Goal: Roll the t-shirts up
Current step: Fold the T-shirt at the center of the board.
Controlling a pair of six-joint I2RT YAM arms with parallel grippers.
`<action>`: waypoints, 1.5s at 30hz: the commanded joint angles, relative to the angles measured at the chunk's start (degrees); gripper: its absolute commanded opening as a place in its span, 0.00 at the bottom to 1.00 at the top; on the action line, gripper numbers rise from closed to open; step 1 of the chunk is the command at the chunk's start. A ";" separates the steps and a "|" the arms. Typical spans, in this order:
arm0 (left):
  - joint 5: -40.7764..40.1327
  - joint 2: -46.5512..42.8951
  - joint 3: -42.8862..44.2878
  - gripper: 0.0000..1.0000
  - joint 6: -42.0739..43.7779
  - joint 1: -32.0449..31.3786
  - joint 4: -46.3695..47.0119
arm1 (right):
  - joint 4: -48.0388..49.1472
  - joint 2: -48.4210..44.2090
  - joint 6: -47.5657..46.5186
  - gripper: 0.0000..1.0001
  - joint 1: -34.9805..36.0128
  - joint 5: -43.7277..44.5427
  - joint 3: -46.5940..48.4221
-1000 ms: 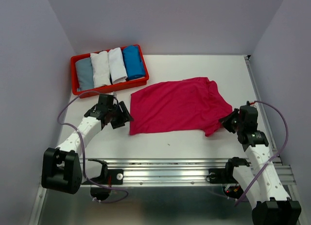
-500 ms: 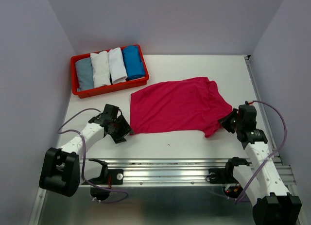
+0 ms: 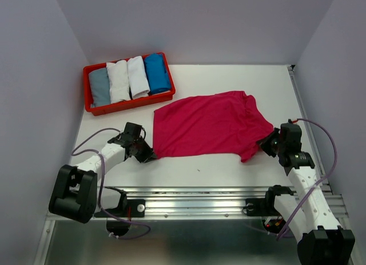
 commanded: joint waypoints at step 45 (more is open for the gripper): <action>-7.60 4.68 18.46 0.00 9.37 4.46 -6.92 | -7.51 12.91 4.28 0.01 -0.37 -1.35 9.25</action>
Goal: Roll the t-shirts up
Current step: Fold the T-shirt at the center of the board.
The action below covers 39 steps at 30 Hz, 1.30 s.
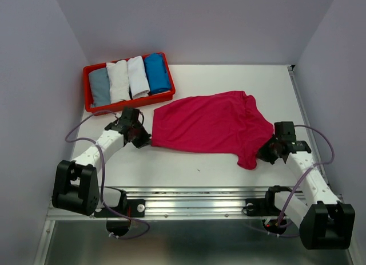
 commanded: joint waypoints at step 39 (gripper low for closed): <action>-0.22 7.08 14.79 0.00 12.97 14.80 -2.70 | 3.85 -1.81 -4.14 0.13 -0.37 -8.15 3.86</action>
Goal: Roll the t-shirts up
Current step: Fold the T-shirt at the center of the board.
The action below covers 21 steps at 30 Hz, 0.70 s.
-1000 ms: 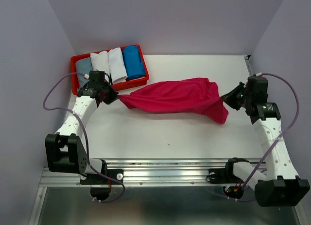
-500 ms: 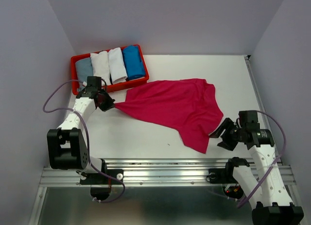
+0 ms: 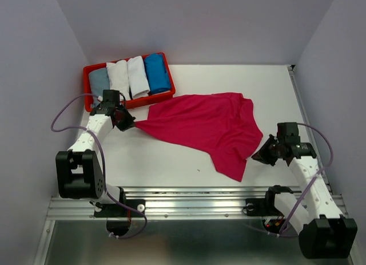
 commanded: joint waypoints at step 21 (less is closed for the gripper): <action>0.95 -1.56 -0.04 0.00 3.25 0.38 -0.38 | 30.30 53.07 -4.36 0.01 -0.37 32.45 19.37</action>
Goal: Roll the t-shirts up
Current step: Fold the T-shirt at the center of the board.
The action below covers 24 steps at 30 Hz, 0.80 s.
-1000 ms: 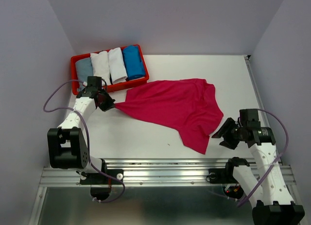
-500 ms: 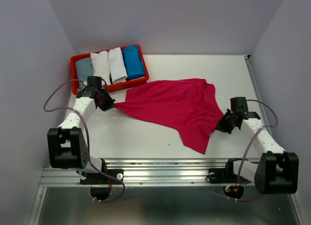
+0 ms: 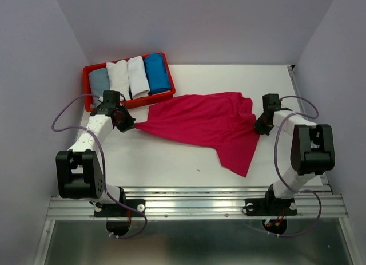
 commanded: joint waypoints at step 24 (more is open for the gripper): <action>3.52 1.37 1.30 0.00 3.52 0.38 1.02 | -7.69 -32.96 10.77 0.71 7.62 -13.02 -17.57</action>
